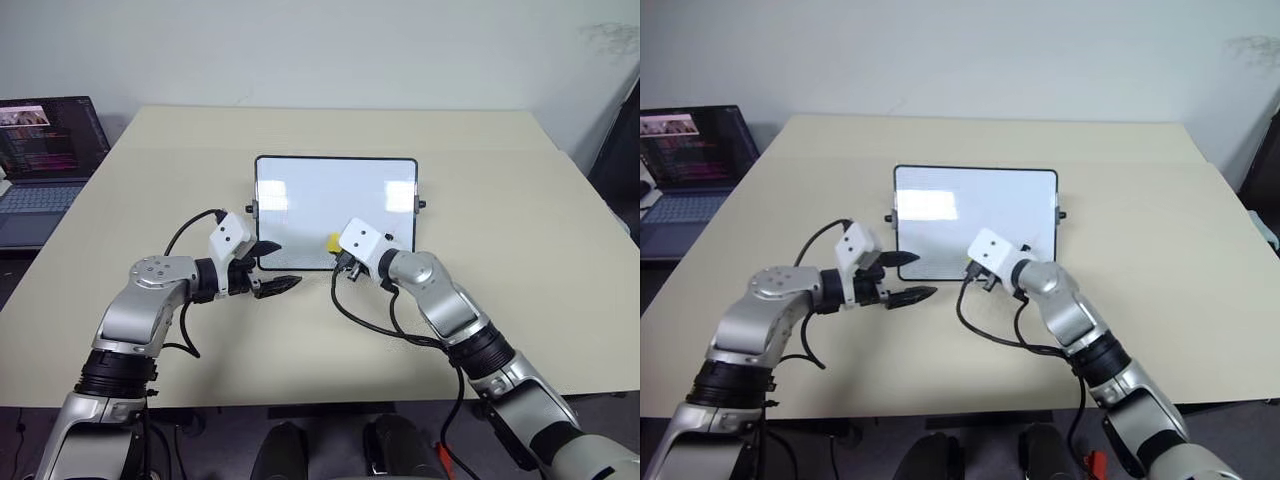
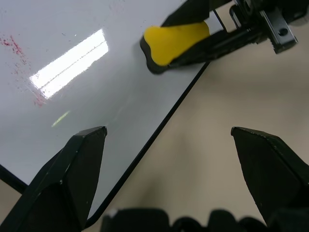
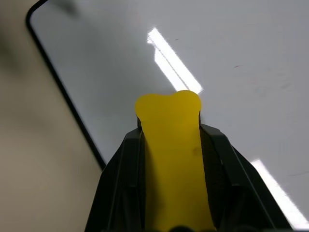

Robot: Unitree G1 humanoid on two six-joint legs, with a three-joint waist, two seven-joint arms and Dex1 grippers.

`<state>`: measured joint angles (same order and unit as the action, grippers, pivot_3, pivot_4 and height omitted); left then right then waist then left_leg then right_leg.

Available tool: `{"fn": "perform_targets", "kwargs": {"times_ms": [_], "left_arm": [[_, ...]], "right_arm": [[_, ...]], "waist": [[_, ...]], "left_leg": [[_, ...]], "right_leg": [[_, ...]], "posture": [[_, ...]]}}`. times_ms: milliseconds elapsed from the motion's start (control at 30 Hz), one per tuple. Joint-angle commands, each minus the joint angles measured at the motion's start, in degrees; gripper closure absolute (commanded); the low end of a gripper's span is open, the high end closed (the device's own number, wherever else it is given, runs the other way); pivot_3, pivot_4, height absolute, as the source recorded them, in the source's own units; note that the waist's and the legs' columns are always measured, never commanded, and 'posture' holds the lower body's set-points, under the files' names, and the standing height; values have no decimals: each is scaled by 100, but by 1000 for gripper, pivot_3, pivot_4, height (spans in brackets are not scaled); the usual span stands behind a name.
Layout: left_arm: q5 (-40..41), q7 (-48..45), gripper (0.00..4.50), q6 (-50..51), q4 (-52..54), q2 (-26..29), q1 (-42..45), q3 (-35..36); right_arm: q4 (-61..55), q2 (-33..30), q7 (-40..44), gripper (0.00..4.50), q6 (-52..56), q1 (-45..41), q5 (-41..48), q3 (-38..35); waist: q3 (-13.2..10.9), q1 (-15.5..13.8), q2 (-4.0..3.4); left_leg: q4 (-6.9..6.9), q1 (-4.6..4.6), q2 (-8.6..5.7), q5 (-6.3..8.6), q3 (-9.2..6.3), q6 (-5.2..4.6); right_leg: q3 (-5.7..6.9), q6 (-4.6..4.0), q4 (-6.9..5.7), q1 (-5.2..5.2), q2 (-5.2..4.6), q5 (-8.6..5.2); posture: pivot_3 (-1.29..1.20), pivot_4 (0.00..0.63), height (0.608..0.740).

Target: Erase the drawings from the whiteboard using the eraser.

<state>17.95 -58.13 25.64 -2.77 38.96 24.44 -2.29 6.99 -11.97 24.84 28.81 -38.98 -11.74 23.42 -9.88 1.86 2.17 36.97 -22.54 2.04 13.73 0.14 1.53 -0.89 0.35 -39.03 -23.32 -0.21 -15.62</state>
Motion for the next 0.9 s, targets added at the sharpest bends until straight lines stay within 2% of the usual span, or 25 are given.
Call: {"fn": "perform_targets", "kwargs": {"times_ms": [33, 167, 400, 700, 900], "left_arm": [[28, -20, 0, -56, 168, 13, 69, 51], [28, -35, 0, -59, 151, 13, 83, 46], [46, -50, 0, -54, 170, 9, 87, 52], [271, -316, 0, -65, 496, -104, 101, -7], [276, -396, 0, -31, 529, -196, 232, -126]], "right_arm": [[418, -88, -704, 3305, -152, -351, -119, -711], [548, -68, -690, 3305, -224, -414, -68, -790], [0, -293, 330, 3305, 323, 267, 40, -367], [-181, -783, -434, 3305, 224, 439, -7, -1425], [-628, -1053, 186, 3305, 726, 871, 175, -1227]], "waist": [[0, -9, 0], [0, -23, 1], [1, -6, 2], [2, -47, 4], [4, -19, 7]], "left_leg": [[0, 0, 0, -1, 0, 0], [-2, -8, -3, -1, 0, 1], [-8, -11, -3, 2, 1, 0], [2, -1, -11, -3, -4, -1], [-2, -3, -17, -2, 2, -1]], "right_leg": [[0, -1, 0, 0, 0, 2], [2, -4, 8, -1, -1, 0], [0, -14, 10, -4, -2, 1], [4, 2, 5, 8, -3, 1], [-3, 3, 12, 8, -6, -1]], "posture": [[0, 150, 740], [0, 150, 740], [0, 150, 740], [0, 150, 740], [0, 150, 740]]}}
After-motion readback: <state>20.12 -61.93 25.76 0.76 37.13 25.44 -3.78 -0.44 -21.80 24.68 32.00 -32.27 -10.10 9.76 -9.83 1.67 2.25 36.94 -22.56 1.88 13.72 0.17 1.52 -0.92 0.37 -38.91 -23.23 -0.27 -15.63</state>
